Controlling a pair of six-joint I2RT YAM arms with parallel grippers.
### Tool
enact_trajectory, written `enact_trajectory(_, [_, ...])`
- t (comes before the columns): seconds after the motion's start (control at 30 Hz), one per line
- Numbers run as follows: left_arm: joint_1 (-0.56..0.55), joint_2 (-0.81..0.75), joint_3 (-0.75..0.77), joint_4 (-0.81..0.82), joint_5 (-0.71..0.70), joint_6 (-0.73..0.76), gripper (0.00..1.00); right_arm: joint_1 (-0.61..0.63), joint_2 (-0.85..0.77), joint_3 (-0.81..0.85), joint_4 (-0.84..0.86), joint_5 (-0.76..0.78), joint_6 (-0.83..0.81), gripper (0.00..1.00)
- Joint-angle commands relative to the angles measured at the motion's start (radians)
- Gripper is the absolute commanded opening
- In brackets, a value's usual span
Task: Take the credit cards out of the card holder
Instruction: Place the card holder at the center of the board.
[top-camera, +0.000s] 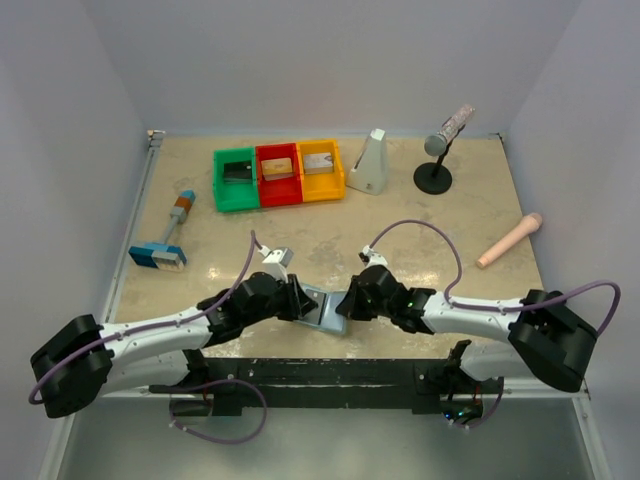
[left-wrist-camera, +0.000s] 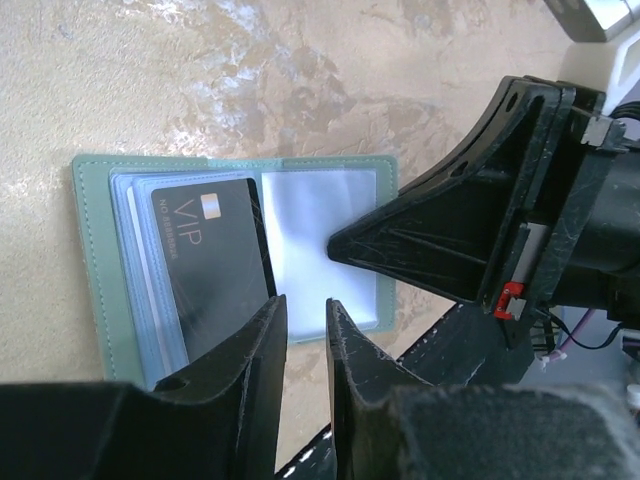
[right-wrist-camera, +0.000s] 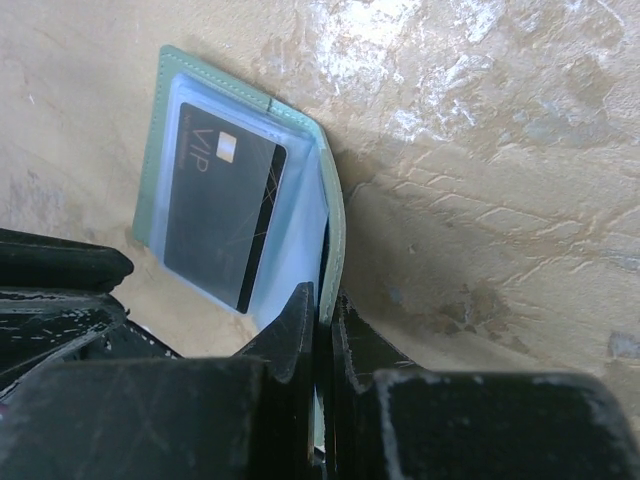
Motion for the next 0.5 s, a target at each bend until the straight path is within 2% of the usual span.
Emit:
enact_trajectory(0.0, [0.004, 0.037, -0.023, 0.094, 0.009, -0.013, 0.26, -0.007, 0.023, 0.014, -0.026, 0.002, -0.048, 0.0])
enact_trajectory(0.13, [0.004, 0.04, -0.043, 0.107, 0.007, -0.019, 0.26, -0.007, 0.02, 0.034, -0.095, 0.025, -0.07, 0.01])
enact_trajectory(0.2, [0.004, 0.037, -0.047, 0.107, 0.004, -0.017, 0.26, -0.009, 0.014, 0.048, -0.136, 0.042, -0.079, 0.06])
enact_trajectory(0.37, [0.004, 0.045, -0.064, 0.114, 0.004, -0.011, 0.25, -0.009, 0.006, 0.082, -0.212, 0.067, -0.101, 0.27])
enact_trajectory(0.47, [0.004, 0.059, -0.081, 0.131, 0.004, -0.011, 0.25, -0.009, -0.006, 0.09, -0.239, 0.075, -0.101, 0.45])
